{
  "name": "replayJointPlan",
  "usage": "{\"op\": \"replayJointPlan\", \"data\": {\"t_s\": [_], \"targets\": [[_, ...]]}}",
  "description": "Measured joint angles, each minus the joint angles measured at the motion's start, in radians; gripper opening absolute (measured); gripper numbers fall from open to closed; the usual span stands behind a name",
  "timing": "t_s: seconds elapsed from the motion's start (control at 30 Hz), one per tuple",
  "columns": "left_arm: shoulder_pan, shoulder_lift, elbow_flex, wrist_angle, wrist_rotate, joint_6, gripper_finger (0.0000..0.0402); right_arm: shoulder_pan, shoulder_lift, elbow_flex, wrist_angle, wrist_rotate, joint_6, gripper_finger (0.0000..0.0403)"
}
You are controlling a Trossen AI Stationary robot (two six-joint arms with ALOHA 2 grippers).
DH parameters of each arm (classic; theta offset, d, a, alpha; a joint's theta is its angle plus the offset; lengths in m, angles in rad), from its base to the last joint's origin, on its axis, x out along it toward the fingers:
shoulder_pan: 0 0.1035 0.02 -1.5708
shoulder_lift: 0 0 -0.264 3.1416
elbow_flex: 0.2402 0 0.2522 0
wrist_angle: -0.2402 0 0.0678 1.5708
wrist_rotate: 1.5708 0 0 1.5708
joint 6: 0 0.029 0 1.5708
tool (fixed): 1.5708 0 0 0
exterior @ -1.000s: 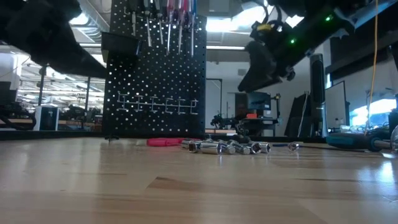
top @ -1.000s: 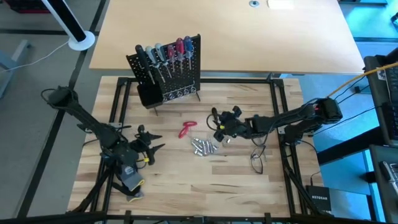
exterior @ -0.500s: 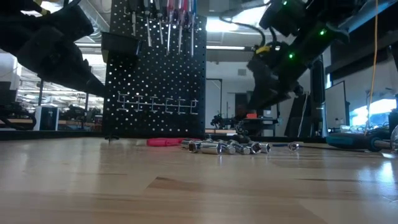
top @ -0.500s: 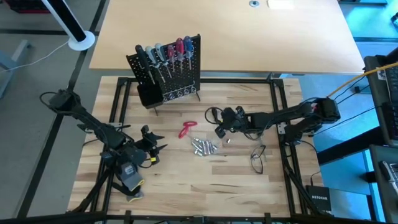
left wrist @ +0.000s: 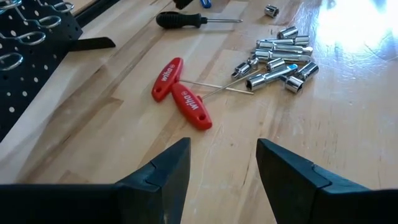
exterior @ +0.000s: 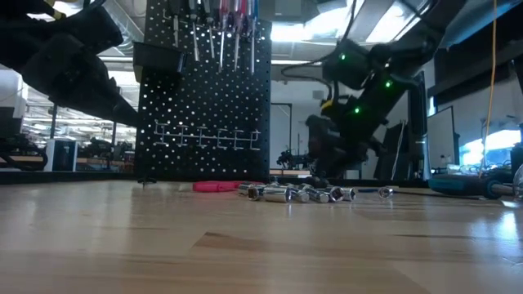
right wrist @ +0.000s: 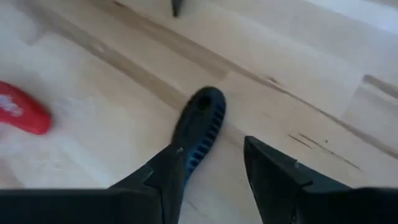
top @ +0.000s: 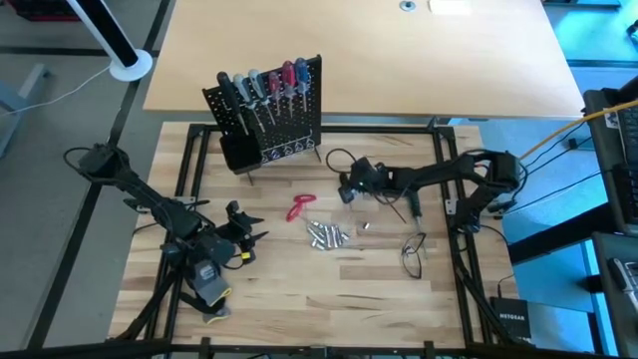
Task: Hang tools onto peg board
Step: Hang the black screwdriver onto the peg board
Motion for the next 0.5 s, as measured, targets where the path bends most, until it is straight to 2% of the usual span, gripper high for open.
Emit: {"op": "replayJointPlan", "data": {"t_s": [0.13, 0.5], "targets": [[0.0, 0.0, 0.0, 0.0, 0.0, 0.0, 0.0172, -0.014, 0.03, 0.002, 0.012, -0.085, 0.006, 0.0161], [0.0, 0.0, 0.0, -0.001, 0.007, 0.0, 0.0172, -0.005, 0.029, 0.006, 0.036, -0.148, -0.006, 0.0161]]}}
